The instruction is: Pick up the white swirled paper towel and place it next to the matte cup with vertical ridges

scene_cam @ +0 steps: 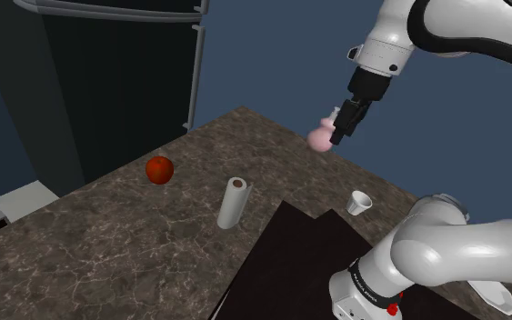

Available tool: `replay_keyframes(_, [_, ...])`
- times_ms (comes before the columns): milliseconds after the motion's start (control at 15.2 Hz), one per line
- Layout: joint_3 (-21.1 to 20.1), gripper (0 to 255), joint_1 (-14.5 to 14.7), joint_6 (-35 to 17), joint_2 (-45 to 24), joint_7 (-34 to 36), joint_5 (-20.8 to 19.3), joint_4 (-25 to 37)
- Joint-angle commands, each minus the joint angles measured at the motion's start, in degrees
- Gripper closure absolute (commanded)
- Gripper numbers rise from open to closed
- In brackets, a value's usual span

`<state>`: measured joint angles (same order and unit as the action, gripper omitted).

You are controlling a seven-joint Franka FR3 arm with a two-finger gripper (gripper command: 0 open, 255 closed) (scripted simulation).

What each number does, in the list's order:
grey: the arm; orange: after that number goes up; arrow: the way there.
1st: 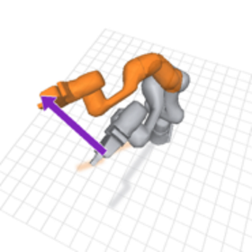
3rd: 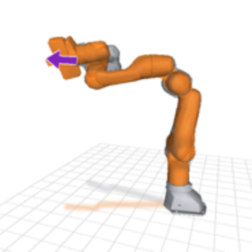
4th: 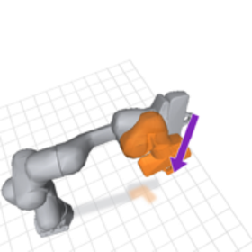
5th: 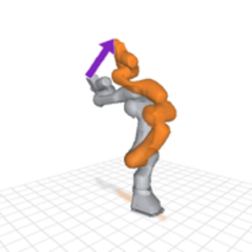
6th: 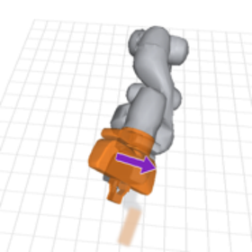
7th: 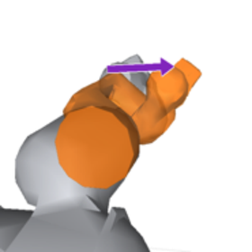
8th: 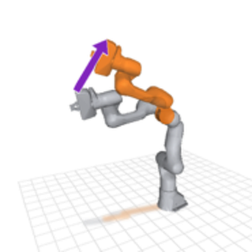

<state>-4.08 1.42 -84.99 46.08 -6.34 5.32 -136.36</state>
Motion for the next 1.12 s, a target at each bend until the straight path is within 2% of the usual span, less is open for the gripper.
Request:
replay_keyframes(0, [0.00,0,0.00,0.00,0.00,0.00,0.00,0.00])
replay_keyframes(528, [-4.31,0,1.80,-17.39,-7.23,1.15,2.83,-8.35])
replay_keyframes(1056, [-8.97,0,3.11,-35.53,-20.54,2.58,4.47,-11.31])
